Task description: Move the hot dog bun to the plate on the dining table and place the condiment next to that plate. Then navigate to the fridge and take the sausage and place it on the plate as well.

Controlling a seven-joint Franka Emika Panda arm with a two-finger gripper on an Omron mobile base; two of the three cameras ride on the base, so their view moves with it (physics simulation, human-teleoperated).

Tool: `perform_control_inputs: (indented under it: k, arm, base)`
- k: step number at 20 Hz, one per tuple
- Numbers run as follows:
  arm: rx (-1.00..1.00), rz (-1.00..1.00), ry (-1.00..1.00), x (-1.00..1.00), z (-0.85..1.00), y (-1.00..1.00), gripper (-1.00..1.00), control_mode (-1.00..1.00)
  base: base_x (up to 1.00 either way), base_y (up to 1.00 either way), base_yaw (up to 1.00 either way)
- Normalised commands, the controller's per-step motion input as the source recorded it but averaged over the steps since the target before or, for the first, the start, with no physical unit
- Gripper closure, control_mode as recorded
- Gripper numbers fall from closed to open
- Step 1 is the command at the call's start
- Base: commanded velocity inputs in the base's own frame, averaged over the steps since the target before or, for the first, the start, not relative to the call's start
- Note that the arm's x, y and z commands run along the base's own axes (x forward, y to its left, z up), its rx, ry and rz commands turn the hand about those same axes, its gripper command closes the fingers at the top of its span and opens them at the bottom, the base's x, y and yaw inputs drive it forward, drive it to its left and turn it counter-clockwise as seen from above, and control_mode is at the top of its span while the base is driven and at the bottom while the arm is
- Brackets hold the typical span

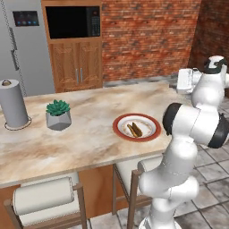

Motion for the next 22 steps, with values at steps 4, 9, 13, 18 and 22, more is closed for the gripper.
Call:
perform_control_inputs:
  k: [4, 9, 13, 18, 22]
  arm:
    - [-0.16, -0.07, 0.02, -0.83, 1.00, 1.00, -1.00, -1.00]
    - [-0.09, -0.23, 0.31, -0.77, 0.85, 0.90, -1.00, -1.00]
    - [-0.01, -0.33, 0.57, -0.64, 0.44, 0.48, -1.00, -1.00]
    - [0.00, -0.37, 0.62, -0.68, 0.07, 0.27, -1.00, -1.00]
    - [0.00, -0.39, 0.58, -0.70, -0.06, 0.08, -1.00, -1.00]
  base:
    - [0.00, 0.00, 0.00]
    - [0.00, 0.00, 0.00]
    - [0.00, 0.00, 0.00]
    - [0.00, 0.00, 0.00]
    - [0.00, 0.00, 0.00]
